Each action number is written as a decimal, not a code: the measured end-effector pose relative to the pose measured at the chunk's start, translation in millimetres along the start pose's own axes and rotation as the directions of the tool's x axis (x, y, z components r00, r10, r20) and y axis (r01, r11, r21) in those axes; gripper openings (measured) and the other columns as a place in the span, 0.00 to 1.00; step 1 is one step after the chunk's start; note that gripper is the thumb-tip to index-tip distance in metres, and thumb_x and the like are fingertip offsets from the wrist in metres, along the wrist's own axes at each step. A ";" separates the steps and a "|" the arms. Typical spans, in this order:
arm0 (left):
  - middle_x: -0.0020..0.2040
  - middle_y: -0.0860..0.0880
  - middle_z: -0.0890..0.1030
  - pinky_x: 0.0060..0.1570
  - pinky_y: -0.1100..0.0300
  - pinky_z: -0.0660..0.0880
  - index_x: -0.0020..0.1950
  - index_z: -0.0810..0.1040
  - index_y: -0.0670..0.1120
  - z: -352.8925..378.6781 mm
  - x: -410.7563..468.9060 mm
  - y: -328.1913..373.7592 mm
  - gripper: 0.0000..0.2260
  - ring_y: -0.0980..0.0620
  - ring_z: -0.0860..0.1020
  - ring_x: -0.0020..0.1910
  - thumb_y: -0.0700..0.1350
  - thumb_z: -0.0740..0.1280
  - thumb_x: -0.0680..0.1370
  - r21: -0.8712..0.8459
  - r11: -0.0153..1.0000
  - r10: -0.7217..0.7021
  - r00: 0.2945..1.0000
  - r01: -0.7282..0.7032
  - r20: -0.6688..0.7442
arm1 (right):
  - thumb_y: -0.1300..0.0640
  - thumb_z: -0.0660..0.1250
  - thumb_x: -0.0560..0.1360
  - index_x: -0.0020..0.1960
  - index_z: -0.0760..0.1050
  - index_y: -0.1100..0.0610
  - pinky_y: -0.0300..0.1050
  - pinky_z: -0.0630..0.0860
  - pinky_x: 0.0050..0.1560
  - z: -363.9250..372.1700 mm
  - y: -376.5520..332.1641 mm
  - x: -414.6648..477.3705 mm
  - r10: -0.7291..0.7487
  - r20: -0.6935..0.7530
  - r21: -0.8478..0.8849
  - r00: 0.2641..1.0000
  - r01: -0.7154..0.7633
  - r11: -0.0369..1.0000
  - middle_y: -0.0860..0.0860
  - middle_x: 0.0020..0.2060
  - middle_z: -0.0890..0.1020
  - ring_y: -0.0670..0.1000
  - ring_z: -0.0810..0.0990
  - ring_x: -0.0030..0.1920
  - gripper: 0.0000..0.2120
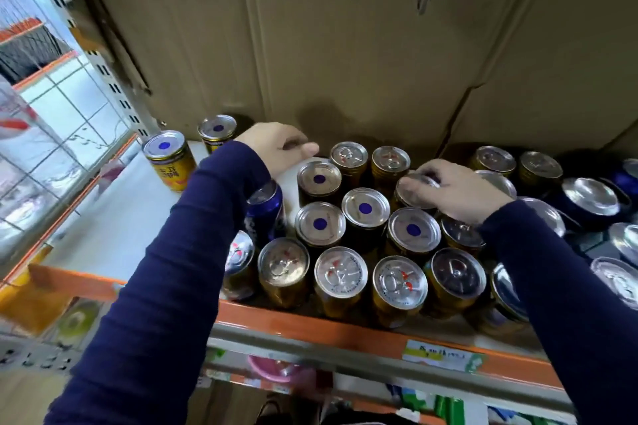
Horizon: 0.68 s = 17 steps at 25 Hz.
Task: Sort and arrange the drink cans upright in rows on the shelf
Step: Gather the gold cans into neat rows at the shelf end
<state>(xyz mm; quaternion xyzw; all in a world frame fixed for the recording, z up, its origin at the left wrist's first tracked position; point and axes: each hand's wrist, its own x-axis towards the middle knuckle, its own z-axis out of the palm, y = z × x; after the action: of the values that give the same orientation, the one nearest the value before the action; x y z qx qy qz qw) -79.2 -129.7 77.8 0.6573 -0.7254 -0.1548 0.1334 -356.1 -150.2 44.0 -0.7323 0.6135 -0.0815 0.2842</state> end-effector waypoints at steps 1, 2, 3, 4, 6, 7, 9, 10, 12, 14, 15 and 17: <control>0.51 0.47 0.80 0.50 0.61 0.69 0.60 0.78 0.45 -5.6 -5.1 -6.8 0.16 0.49 0.76 0.53 0.53 0.61 0.79 -0.025 1.000 0.008 0.997 -0.010 -0.075 | 0.36 0.63 0.72 0.63 0.72 0.54 0.43 0.68 0.50 0.6 -6.5 -1.9 0.017 -0.040 -0.005 0.999 -0.017 1.000 0.52 0.57 0.78 0.51 0.75 0.53 0.28; 0.50 0.49 0.80 0.49 0.63 0.68 0.60 0.78 0.46 -10.7 -9.5 -15.1 0.14 0.50 0.76 0.52 0.52 0.61 0.79 -0.043 0.999 0.013 0.990 -0.019 -0.141 | 0.38 0.63 0.74 0.63 0.72 0.55 0.43 0.68 0.50 0.7 -15.9 -4.3 0.003 -0.117 -0.033 0.993 -0.007 0.999 0.53 0.57 0.78 0.52 0.75 0.54 0.26; 0.48 0.51 0.80 0.48 0.64 0.67 0.60 0.78 0.47 -15.4 -14.3 -25.8 0.13 0.52 0.77 0.50 0.51 0.62 0.79 -0.060 0.998 0.015 0.980 -0.028 -0.200 | 0.41 0.64 0.74 0.63 0.73 0.55 0.42 0.68 0.51 2.9 -29.1 -7.0 -0.046 -0.217 -0.063 0.975 0.033 0.997 0.53 0.56 0.79 0.52 0.76 0.54 0.23; 0.47 0.52 0.80 0.47 0.67 0.67 0.59 0.79 0.47 -19.1 -19.3 -37.1 0.12 0.54 0.77 0.48 0.50 0.63 0.79 -0.081 0.996 0.021 0.966 -0.043 -0.258 | 0.44 0.66 0.75 0.62 0.74 0.56 0.41 0.68 0.52 7.0 -45.3 -10.5 -0.121 -0.316 -0.069 0.941 0.104 0.992 0.53 0.55 0.79 0.52 0.76 0.55 0.21; 0.44 0.52 0.80 0.45 0.73 0.67 0.56 0.80 0.45 -25.1 -29.4 -61.7 0.10 0.55 0.78 0.45 0.47 0.65 0.77 -0.124 0.989 0.030 0.936 -0.078 -0.350 | 0.47 0.68 0.73 0.60 0.75 0.54 0.41 0.70 0.56 20.0 -83.6 -17.0 -0.256 -0.397 0.006 0.881 0.281 0.960 0.51 0.54 0.79 0.48 0.76 0.54 0.18; 0.44 0.52 0.81 0.46 0.73 0.68 0.55 0.80 0.45 -26.5 -33.9 -73.7 0.09 0.55 0.78 0.44 0.46 0.66 0.77 -0.147 0.985 0.024 0.923 -0.087 -0.383 | 0.48 0.70 0.72 0.59 0.76 0.52 0.42 0.72 0.58 28.6 -100.6 -17.7 -0.307 -0.365 0.055 0.879 0.350 0.935 0.49 0.54 0.79 0.47 0.76 0.54 0.18; 0.47 0.51 0.82 0.48 0.66 0.73 0.54 0.81 0.44 -27.7 -38.1 -98.6 0.08 0.54 0.79 0.45 0.44 0.66 0.77 -0.193 0.978 -0.011 0.899 -0.082 -0.437 | 0.47 0.74 0.69 0.61 0.75 0.50 0.44 0.73 0.60 49.0 -128.5 -16.6 -0.378 -0.213 0.111 0.901 0.407 0.907 0.46 0.54 0.79 0.44 0.77 0.54 0.23; 0.47 0.50 0.82 0.48 0.63 0.73 0.54 0.81 0.45 -28.3 -38.6 -111.8 0.08 0.54 0.79 0.46 0.43 0.65 0.78 -0.217 0.974 -0.041 0.892 -0.065 -0.450 | 0.47 0.76 0.66 0.63 0.73 0.49 0.43 0.73 0.61 58.4 -139.6 -16.1 -0.395 -0.125 0.107 0.910 0.408 0.907 0.45 0.56 0.78 0.43 0.76 0.56 0.28; 0.49 0.49 0.82 0.50 0.59 0.75 0.54 0.80 0.44 -31.7 -38.3 -138.7 0.08 0.52 0.79 0.49 0.43 0.64 0.78 -0.242 0.969 -0.076 0.887 -0.041 -0.455 | 0.47 0.78 0.62 0.68 0.69 0.50 0.41 0.70 0.63 77.1 -157.1 -12.4 -0.401 0.006 0.070 0.916 0.400 0.914 0.45 0.61 0.76 0.43 0.74 0.60 0.37; 0.53 0.46 0.81 0.55 0.53 0.75 0.57 0.80 0.44 -34.5 -36.7 -159.9 0.10 0.48 0.79 0.53 0.43 0.63 0.78 -0.222 0.975 -0.082 0.889 -0.023 -0.450 | 0.47 0.79 0.62 0.68 0.68 0.51 0.35 0.66 0.61 92.6 -164.5 -8.9 -0.375 0.050 0.041 0.926 0.373 0.927 0.45 0.62 0.75 0.43 0.72 0.61 0.39; 0.54 0.45 0.81 0.57 0.54 0.73 0.58 0.79 0.43 -35.3 -36.6 -167.2 0.11 0.46 0.78 0.55 0.43 0.63 0.78 -0.206 0.979 -0.095 0.892 0.002 -0.443 | 0.47 0.79 0.62 0.67 0.68 0.50 0.35 0.66 0.59 98.9 -165.5 -8.0 -0.360 0.043 0.045 0.932 0.359 0.932 0.45 0.60 0.76 0.43 0.72 0.61 0.37; 0.57 0.43 0.79 0.58 0.59 0.68 0.60 0.78 0.42 -33.2 -37.6 -178.3 0.12 0.45 0.76 0.58 0.41 0.63 0.77 -0.164 0.986 -0.107 0.896 0.039 -0.431 | 0.46 0.78 0.63 0.64 0.68 0.49 0.36 0.69 0.55 107.5 -164.8 -7.7 -0.317 -0.006 0.068 0.949 0.316 0.946 0.43 0.55 0.77 0.44 0.74 0.57 0.33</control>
<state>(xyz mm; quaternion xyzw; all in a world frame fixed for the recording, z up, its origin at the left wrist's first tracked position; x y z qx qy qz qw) 100.5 -109.5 37.3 0.6900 -0.6377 -0.0624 0.3365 -167.3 -94.8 42.2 -0.8113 0.4843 -0.1452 0.2937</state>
